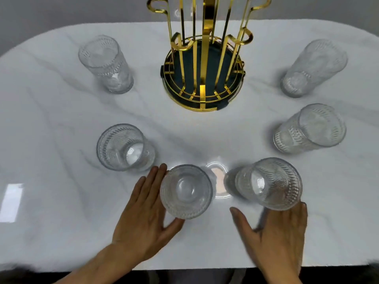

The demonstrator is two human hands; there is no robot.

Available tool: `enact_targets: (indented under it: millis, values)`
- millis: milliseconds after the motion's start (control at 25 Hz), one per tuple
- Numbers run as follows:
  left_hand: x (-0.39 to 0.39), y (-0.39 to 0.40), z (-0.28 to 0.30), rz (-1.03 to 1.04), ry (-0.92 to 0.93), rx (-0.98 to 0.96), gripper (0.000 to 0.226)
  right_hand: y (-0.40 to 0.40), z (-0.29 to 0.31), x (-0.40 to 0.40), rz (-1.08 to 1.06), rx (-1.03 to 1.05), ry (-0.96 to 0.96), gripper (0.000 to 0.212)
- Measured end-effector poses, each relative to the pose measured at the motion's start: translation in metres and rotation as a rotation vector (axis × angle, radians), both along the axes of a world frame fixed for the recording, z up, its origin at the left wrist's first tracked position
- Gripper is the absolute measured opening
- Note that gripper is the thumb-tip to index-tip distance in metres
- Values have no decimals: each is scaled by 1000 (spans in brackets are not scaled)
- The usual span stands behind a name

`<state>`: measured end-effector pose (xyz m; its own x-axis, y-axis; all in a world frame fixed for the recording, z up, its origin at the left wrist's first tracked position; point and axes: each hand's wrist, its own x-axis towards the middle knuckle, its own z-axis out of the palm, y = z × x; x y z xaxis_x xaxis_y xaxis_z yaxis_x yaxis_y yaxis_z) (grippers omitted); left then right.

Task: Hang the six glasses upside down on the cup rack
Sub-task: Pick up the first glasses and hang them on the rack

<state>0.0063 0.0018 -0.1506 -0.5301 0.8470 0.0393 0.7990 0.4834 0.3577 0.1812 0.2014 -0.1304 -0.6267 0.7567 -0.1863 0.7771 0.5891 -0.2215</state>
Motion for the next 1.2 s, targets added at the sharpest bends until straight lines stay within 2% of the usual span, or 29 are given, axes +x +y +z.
enact_targets:
  millis: [200,400,480,520,600,680,720,840,1000,1120,1200]
  values:
    - [1,-5,-1,14,30,65,82,-4,-6,6,16,50,157,97]
    - [9,-8,15,61,35,6,84,-11,-1,13,6,79,164,100]
    - [8,-6,19,87,1,-6,86,-9,3,6,-50,40,267,95]
    - [6,-5,24,99,-59,2,86,-11,6,2,-91,-5,354,92]
    - [2,-5,38,152,-316,41,79,-14,14,-5,-175,-146,581,90]
    - [2,-12,57,262,-608,209,65,-13,20,-13,-265,-285,757,82]
    - [6,-19,67,326,-677,303,59,-11,20,-15,-306,-315,799,76]
    - [22,-38,95,439,-600,571,54,-5,21,-20,-338,-359,896,66]
    - [6,-7,154,398,-470,812,45,0,37,-24,-325,-529,1188,65]
    - [-29,55,199,292,-405,885,36,28,90,-41,-278,-507,1413,69]
    - [-61,101,221,249,-276,816,30,57,137,-64,-209,-382,1452,65]
